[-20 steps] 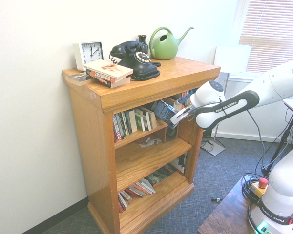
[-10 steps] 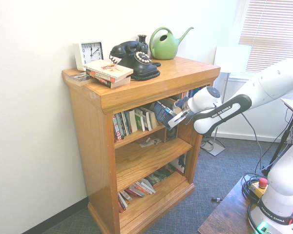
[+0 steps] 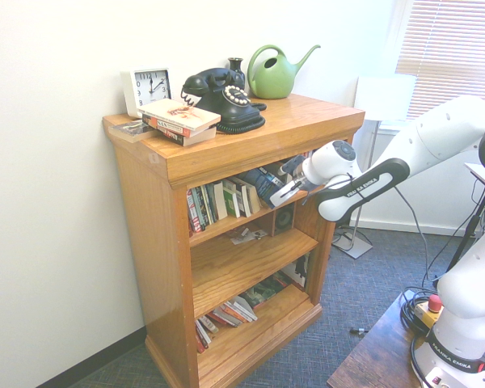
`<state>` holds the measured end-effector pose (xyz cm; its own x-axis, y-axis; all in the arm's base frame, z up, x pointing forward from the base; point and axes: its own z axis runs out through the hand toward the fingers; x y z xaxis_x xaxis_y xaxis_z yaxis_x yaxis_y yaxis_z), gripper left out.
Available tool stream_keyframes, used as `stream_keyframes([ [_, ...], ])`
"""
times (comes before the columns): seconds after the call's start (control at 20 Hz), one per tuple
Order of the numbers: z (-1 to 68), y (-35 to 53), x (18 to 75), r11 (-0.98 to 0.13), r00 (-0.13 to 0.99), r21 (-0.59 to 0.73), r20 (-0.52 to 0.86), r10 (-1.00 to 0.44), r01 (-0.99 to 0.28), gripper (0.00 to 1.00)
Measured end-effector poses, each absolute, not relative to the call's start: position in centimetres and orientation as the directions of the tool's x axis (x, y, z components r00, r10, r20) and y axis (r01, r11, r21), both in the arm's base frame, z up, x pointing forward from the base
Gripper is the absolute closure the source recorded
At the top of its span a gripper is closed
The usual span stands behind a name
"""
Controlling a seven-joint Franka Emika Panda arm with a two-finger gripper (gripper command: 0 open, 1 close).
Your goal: Put the book on the shelf
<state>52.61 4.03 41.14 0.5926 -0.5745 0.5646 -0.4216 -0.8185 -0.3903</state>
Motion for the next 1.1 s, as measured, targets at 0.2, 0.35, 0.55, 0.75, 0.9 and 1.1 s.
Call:
stream_keyframes([
  [0.2, 40.8, 5.0, 53.5, -0.817, 0.596, -0.388, 0.56, -0.576, -0.426, 1.0],
  [0.35, 40.6, 5.5, 53.7, -0.813, 0.59, -0.386, 0.56, -0.582, -0.436, 0.0],
  [0.55, 40.4, 5.7, 53.8, -0.812, 0.583, -0.381, 0.566, -0.583, -0.443, 0.0],
  [0.75, 40.2, 5.7, 54.0, -0.812, 0.577, -0.378, 0.573, -0.582, -0.443, 0.0],
  [0.9, 40.2, 5.7, 54.0, -0.812, 0.573, -0.379, 0.577, -0.582, -0.443, 0.0],
  [1.1, 40.1, 5.6, 54.0, -0.814, 0.571, -0.376, 0.583, -0.579, -0.442, 0.0],
])
